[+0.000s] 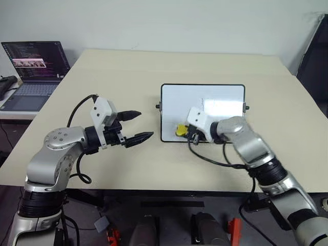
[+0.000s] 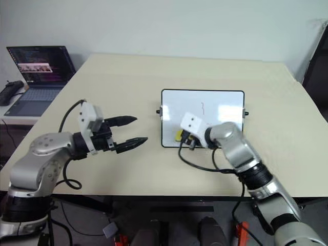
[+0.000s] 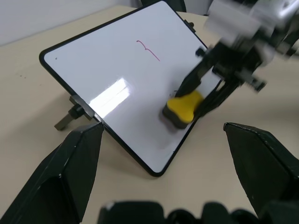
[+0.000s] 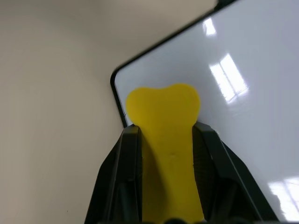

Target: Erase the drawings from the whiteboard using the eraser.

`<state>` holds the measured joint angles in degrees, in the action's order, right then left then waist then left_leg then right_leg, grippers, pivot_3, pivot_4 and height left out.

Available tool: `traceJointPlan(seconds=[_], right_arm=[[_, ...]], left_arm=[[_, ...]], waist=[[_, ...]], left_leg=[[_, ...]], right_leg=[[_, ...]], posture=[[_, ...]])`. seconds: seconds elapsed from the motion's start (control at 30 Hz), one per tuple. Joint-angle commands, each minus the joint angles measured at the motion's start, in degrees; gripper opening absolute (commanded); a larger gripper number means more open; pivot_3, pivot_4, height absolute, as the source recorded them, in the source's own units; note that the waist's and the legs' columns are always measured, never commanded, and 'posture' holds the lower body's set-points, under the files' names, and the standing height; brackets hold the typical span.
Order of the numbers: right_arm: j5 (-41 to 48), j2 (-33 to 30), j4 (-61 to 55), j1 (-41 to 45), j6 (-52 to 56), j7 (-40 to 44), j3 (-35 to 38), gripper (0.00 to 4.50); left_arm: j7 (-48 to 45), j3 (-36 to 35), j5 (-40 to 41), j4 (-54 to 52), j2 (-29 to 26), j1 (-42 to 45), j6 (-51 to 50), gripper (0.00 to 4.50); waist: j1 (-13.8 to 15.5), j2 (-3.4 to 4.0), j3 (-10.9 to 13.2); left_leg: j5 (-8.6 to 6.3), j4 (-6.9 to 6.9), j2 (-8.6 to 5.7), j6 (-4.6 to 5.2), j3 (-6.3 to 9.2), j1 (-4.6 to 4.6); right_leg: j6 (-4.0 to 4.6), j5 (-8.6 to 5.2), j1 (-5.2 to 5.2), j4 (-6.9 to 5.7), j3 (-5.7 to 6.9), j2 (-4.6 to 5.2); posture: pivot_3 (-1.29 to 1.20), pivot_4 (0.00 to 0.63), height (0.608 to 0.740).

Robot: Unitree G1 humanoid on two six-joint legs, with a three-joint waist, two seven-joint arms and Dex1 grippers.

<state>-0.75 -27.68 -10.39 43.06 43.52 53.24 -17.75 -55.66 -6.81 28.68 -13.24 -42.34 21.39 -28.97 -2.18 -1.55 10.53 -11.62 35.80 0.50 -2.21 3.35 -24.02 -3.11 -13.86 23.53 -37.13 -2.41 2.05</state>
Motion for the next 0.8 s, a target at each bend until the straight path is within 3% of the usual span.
traceJointPlan(seconds=[0.03, 0.17, 0.23, 0.33, 0.53, 0.8], right_arm=[[7.5, -4.0, -8.6, -0.5, 2.1, 3.5, 8.9, 1.09], [14.9, -9.7, -10.5, -2.3, 4.3, 6.1, 19.0, 1.09], [13.6, -17.3, -8.3, -6.0, 3.0, 6.6, 23.3, 1.09], [13.0, -23.9, -5.6, -10.7, -0.1, 6.3, 26.4, 1.09], [15.5, -26.6, 1.2, -12.9, -2.8, 5.2, 30.6, 1.09], [17.7, -27.4, 2.6, -13.6, -3.6, 4.6, 31.2, 1.09]], left_arm=[[-0.1, -0.8, -0.1, -1.6, -1.0, 2.7, 1.9, 4.50], [-0.9, -0.8, -0.2, -0.6, -1.8, 5.9, 2.4, 4.50], [-2.1, -1.2, -0.3, 2.1, -2.5, 7.0, 2.9, 4.50], [-3.7, 0.2, -1.7, 4.8, -3.1, 7.3, 4.1, 4.50], [-3.9, 1.2, -2.7, 6.8, -2.3, 8.7, 5.6, 4.50], [-3.3, 2.0, -3.7, 7.0, -1.4, 9.6, 6.7, 4.50]], waist=[[0.4, 0.00, 0.0], [0.5, -0.03, 0.1], [0.7, -0.04, 0.1], [0.7, -0.03, 0.1], [-0.4, 0.05, 0.1], [-0.1, 0.08, 0.2]], left_leg=[[-0.06, -0.02, -0.01, -0.08, 0.02, -0.01], [-0.26, -0.08, -0.05, -0.33, 0.02, -0.06], [-0.28, -0.06, -0.08, -0.36, -0.02, -0.07], [-0.28, -0.04, -0.13, -0.35, -0.10, -0.04], [-0.28, 0.04, 0.14, -0.35, -0.33, 0.15], [-0.28, 0.04, 0.17, -0.35, -0.31, 0.12]], right_leg=[[0.00, -0.03, 0.01, 0.00, 0.02, -0.01], [0.04, -0.22, 0.00, 0.13, 0.07, -0.10], [0.04, -0.24, 0.00, 0.15, 0.05, -0.10], [-0.01, -0.39, -0.04, 0.18, 0.01, -0.07], [-0.14, -0.46, -0.06, 0.04, -0.19, -0.35], [-0.11, -0.44, -0.06, 0.04, -0.23, -0.43]], posture=[[0.00, 0.150, 0.740], [0.00, 0.150, 0.740], [0.00, 0.150, 0.740], [0.00, 0.150, 0.740], [0.00, 0.150, 0.740], [0.00, 0.150, 0.740]])
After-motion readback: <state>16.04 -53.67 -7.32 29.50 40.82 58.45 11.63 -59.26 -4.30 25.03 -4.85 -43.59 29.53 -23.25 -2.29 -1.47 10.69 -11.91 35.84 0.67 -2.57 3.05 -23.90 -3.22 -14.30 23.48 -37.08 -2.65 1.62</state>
